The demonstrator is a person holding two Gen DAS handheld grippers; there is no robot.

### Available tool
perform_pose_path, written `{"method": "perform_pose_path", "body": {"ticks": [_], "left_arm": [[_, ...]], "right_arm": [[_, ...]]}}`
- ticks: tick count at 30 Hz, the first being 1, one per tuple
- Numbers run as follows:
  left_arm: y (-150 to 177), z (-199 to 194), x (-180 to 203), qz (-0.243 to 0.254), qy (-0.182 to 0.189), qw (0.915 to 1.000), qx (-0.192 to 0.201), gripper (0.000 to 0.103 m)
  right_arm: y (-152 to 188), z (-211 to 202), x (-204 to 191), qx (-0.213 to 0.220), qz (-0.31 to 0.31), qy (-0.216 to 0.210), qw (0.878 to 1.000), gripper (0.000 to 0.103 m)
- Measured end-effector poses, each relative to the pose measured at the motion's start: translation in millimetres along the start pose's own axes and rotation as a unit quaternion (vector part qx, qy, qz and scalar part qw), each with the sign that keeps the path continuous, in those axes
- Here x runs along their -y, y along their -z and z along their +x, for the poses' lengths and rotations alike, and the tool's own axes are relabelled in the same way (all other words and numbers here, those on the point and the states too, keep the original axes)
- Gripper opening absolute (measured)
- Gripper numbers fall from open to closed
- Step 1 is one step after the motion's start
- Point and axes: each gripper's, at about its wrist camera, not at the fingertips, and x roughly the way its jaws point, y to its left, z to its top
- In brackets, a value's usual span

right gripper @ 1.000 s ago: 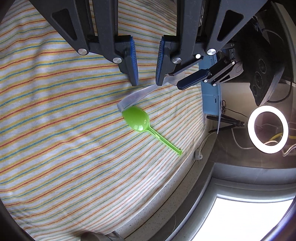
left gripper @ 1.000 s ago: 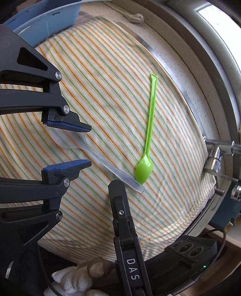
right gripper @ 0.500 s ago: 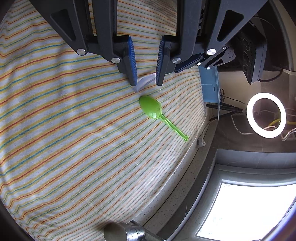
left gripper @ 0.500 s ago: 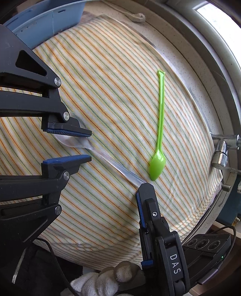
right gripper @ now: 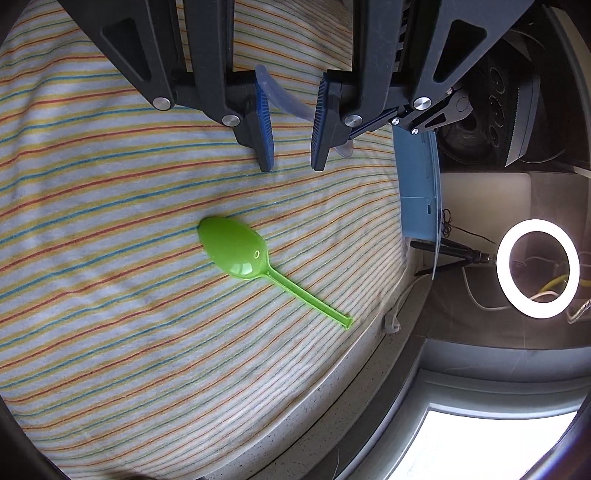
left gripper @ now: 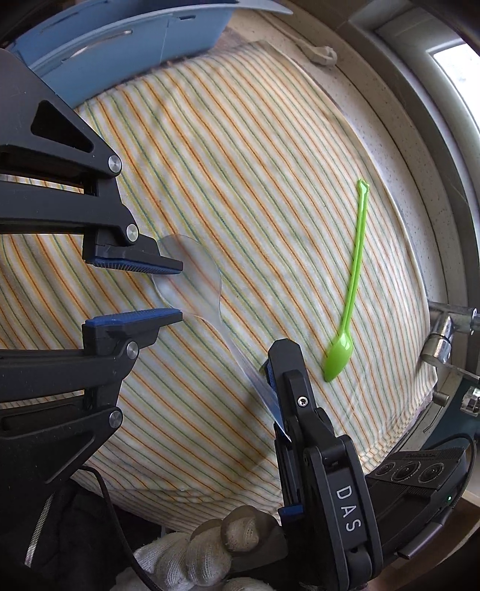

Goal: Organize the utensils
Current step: 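Lower the left tool onto the clear spoon bowl and close on it, then lift the clear spoon with the left tool while the right tool moves over the green spoon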

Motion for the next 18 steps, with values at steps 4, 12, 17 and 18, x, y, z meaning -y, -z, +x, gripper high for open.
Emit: {"method": "perform_pose_path", "body": {"ticks": [4, 12, 17, 18], "left_arm": [[20, -13, -11, -0.019, 0.003, 0.9998, 0.003, 0.017], [23, -22, -13, -0.035, 0.009, 0.9992, 0.016, 0.017], [17, -33, -24, -0.056, 0.013, 0.9977, 0.035, 0.024], [17, -36, -28, -0.061, 0.011, 0.9974, 0.038, 0.025]], "right_arm": [[1, 1, -12, 0.001, -0.014, -0.004, 1.000, 0.020], [-16, 2, -36, 0.019, -0.044, 0.017, 0.999, 0.020], [-38, 9, -56, 0.018, -0.072, 0.027, 0.997, 0.020], [-42, 11, -61, 0.020, -0.083, 0.032, 0.996, 0.020]]}}
